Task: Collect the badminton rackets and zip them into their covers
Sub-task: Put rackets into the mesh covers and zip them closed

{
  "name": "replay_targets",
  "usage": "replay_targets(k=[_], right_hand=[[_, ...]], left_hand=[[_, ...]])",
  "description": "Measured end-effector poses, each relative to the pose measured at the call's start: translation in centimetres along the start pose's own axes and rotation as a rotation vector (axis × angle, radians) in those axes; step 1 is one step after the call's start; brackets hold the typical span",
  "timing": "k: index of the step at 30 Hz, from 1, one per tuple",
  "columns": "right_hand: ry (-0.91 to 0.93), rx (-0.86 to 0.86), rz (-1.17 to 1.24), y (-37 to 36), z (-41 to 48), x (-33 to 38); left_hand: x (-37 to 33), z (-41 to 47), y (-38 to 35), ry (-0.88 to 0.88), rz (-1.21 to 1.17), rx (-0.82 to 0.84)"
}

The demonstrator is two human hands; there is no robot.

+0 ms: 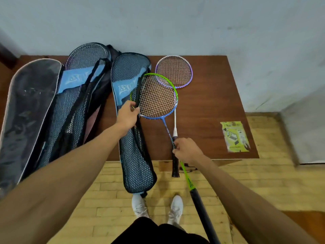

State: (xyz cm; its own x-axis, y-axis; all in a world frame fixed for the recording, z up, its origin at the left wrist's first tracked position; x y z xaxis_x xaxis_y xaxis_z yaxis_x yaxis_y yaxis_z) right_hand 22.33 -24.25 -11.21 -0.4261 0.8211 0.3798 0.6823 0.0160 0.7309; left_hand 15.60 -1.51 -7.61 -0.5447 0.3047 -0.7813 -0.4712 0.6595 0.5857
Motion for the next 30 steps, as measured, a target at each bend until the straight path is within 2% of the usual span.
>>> replay_targets(k=[3, 7, 15, 24, 30], right_hand=[[0.001, -0.001, 0.011, -0.6, -0.1, 1.8], [0.009, -0.002, -0.018, -1.7, -1.0, 2.8], [-0.028, -0.034, -0.065, -2.7, -3.2, 0.2], [0.026, -0.139, -0.010, -1.9, -3.0, -0.9], [-0.113, -0.211, 0.084, 0.1, -2.7, -5.5]], left_hand=[[0.4, 0.8, 1.0, -0.023, 0.015, -0.075], [1.6, 1.7, 2.1, 0.030, -0.018, -0.172], [3.0, 3.3, 4.5, 0.083, -0.129, -0.362], [2.9, 3.3, 4.2, 0.083, -0.046, -0.305], [2.7, 1.3, 1.9, 0.114, 0.054, -0.156]])
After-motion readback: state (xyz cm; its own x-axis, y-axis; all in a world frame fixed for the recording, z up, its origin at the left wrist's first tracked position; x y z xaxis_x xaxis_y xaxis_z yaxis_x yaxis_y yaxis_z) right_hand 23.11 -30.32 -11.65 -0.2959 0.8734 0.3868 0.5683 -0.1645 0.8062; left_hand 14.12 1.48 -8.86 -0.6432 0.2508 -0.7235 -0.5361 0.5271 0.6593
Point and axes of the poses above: each hand's wrist, its own z-axis towards the middle knuckle, its own y-axis out of the back of the hand, x = y × z, the point moved 6 cm from there along z, towards the middle knuckle, and after that the axes turned 8 degrees about -y, right-handed, at the moved point
